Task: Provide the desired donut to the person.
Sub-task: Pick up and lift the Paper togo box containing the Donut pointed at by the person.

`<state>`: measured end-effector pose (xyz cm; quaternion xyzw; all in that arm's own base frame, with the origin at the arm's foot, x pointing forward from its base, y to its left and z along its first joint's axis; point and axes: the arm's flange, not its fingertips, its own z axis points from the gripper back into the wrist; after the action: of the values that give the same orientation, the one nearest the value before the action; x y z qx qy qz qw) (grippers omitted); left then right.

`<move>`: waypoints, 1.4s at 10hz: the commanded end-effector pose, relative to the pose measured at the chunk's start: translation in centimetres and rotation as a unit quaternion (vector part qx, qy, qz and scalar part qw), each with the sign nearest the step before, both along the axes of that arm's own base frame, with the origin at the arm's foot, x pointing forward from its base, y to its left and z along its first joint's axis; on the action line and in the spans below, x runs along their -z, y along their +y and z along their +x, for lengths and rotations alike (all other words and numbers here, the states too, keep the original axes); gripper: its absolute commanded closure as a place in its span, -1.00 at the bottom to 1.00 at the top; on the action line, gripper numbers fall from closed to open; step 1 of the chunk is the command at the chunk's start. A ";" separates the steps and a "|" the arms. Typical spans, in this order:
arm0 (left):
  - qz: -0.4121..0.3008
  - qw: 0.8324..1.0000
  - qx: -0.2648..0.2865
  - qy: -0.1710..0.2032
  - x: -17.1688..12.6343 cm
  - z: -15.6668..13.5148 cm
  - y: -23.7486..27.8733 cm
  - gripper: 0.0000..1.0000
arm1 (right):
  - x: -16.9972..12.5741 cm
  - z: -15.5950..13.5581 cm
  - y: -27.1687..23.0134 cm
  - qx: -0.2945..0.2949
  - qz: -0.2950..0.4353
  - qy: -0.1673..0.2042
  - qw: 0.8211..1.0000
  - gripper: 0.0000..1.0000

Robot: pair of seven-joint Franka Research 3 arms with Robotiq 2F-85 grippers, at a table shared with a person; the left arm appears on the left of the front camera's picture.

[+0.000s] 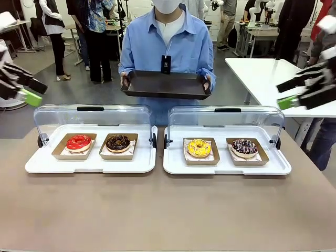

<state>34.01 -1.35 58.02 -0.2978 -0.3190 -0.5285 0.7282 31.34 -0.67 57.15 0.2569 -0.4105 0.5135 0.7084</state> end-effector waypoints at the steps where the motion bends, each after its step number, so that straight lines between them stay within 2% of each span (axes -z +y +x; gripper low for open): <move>1: -0.029 0.999 0.016 0.018 0.1 1.3 3.8 -1.00 | 1.3 0.8 -3.9 -0.041 0.067 0.002 0.997 -1.00; 4: -0.077 0.997 -0.007 -0.011 1.5 1.0 8.0 -1.00 | 2.1 0.0 -8.3 -0.009 0.107 -0.007 0.994 -1.00; 9: -0.062 0.995 -0.054 -0.052 2.6 -1.1 10.8 -1.00 | 2.7 -1.6 -11.2 0.018 0.120 -0.013 0.993 -1.00; 14: -0.048 0.995 -0.072 -0.055 2.8 -2.0 10.8 -1.00 | 3.4 -1.9 -11.9 0.028 0.129 -0.002 0.991 -1.00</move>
<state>32.16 10.04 55.61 -0.2854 -0.3905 -0.4735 0.7361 29.13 -12.94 53.81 0.3316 -0.4786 0.4292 0.6905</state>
